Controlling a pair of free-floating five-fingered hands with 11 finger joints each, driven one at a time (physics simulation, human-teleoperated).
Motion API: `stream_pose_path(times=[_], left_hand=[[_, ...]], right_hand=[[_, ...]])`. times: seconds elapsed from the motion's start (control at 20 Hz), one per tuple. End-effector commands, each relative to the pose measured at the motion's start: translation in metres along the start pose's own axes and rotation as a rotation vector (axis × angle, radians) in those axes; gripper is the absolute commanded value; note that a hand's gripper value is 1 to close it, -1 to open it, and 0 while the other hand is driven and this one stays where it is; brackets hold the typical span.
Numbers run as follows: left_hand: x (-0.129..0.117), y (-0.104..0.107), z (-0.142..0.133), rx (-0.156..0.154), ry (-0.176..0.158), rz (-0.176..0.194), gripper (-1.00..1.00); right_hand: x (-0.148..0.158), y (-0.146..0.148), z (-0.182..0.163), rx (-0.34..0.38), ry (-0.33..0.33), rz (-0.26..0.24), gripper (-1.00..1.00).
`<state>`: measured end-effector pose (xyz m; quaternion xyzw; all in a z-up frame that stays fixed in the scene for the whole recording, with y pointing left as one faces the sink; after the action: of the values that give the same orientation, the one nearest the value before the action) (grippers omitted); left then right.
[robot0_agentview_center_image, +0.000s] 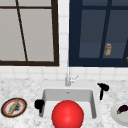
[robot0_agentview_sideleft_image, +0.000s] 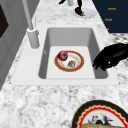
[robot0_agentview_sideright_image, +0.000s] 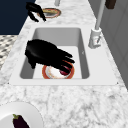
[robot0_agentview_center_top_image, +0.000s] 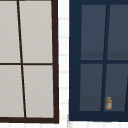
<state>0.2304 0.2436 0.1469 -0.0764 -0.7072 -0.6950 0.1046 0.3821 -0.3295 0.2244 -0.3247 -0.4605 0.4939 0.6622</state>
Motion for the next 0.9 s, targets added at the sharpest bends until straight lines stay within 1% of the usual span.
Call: stream_pose_path(times=[0.0, 0.1, 0.15, 0.2, 0.3, 0.35, 0.4, 0.45, 0.5, 0.55, 0.7, 0.8, 0.85], left_hand=[[0.000, 0.000, 0.000, 0.000, 0.000, 0.000, 0.00], [0.000, 0.000, 0.000, 0.000, 0.000, 0.000, 0.00], [0.000, 0.000, 0.000, 0.000, 0.000, 0.000, 0.00], [0.000, 0.000, 0.000, 0.000, 0.000, 0.000, 0.00], [0.000, 0.000, 0.000, 0.000, 0.000, 0.000, 0.00], [0.000, 0.000, 0.000, 0.000, 0.000, 0.000, 0.00], [0.000, 0.000, 0.000, 0.000, 0.000, 0.000, 0.00], [0.000, 0.000, 0.000, 0.000, 0.000, 0.000, 0.00], [0.000, 0.000, 0.000, 0.000, 0.000, 0.000, 0.00], [0.000, 0.000, 0.000, 0.000, 0.000, 0.000, 0.00], [0.000, 0.000, 0.000, 0.000, 0.000, 0.000, 0.00], [0.000, 0.000, 0.000, 0.000, 0.000, 0.000, 0.00], [0.000, 0.000, 0.000, 0.000, 0.000, 0.000, 0.00]], right_hand=[[-0.011, -0.001, 0.016, -0.001, -0.017, -0.098, -1.00], [-0.012, -0.002, 0.026, 0.002, -0.019, -0.122, -1.00], [-0.013, -0.002, 0.030, -0.001, -0.007, -0.128, -1.00], [-0.016, -0.002, 0.033, -0.003, -0.002, -0.122, -1.00], [-0.028, -0.001, 0.043, 0.000, -0.012, -0.101, -1.00], [-0.032, 0.001, 0.042, -0.004, 0.001, -0.096, -1.00], [-0.023, -0.001, 0.037, -0.012, -0.025, -0.057, -1.00], [-0.022, -0.001, 0.036, 0.002, -0.014, -0.037, -1.00], [-0.029, 0.003, 0.050, -0.009, -0.014, -0.049, -1.00], [-0.042, 0.000, 0.051, -0.035, -0.015, -0.078, -1.00], [-0.045, -0.004, 0.054, -0.034, 0.012, -0.107, -1.00], [-0.044, -0.006, 0.055, -0.034, 0.051, -0.122, -1.00], [-0.040, -0.004, 0.055, -0.044, 0.072, -0.142, -1.00]])
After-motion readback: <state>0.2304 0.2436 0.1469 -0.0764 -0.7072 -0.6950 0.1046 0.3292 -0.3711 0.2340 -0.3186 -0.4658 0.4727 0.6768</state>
